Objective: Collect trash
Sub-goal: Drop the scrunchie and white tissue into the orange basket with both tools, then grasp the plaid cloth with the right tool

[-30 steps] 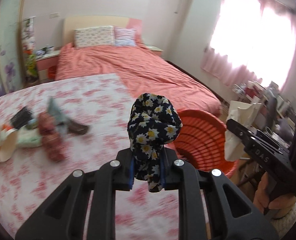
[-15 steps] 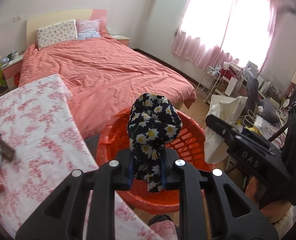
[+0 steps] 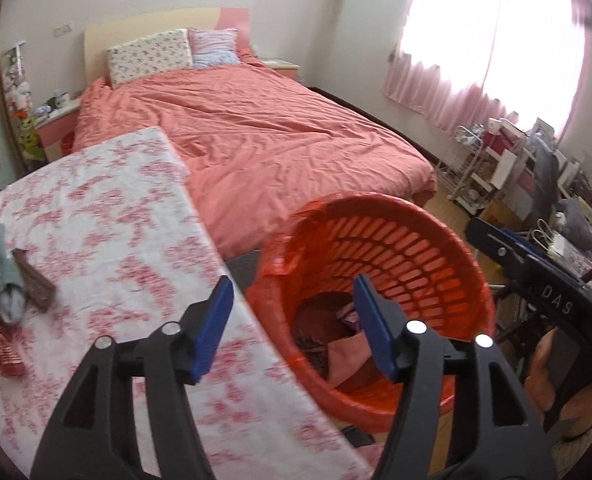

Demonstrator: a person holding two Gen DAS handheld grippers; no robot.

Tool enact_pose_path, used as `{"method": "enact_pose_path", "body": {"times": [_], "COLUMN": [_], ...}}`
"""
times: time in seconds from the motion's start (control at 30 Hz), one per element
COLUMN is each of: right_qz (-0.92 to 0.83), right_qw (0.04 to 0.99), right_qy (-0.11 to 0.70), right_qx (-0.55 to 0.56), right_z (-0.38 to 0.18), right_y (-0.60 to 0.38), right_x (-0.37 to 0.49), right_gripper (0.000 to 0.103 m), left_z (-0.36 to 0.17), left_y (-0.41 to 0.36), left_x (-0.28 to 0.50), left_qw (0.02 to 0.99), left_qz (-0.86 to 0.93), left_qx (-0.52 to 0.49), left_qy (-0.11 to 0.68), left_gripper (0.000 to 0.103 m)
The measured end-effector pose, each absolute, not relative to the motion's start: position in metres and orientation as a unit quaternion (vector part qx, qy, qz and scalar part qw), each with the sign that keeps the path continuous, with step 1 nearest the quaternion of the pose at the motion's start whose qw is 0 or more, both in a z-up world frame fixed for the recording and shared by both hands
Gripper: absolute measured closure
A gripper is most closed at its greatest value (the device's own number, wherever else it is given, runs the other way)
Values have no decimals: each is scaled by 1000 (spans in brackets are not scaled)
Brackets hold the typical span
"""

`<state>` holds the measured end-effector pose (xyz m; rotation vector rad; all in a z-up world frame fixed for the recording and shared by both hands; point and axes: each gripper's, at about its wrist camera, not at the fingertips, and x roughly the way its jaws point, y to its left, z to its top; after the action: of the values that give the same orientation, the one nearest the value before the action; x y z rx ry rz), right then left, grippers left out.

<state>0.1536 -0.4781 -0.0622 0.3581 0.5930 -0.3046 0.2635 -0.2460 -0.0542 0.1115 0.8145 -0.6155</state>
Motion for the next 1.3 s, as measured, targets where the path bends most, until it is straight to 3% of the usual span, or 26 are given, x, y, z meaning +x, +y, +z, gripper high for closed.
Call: {"method": "enact_pose_path", "body": {"times": [0.23,0.93,1.3], "right_qz": [-136,14,94], "right_qw": [934,937,926], "right_qy": [294,337,363], "right_qx": [153,87,41], "right_z": [-54,-56,-72], "right_y": [-454,-285,-170], "right_x": [157,202,245], "right_gripper": [33,29,31], "left_z": [-44,-47,-63], "left_y": [-186,95,196], "left_x": [253,260,267], "left_qw": [897,930,920], "left_qz": [-245,-4,73], "left_qx": [61,3,-9], "left_qy": [362,369,385], "left_gripper": [29,28,21]}}
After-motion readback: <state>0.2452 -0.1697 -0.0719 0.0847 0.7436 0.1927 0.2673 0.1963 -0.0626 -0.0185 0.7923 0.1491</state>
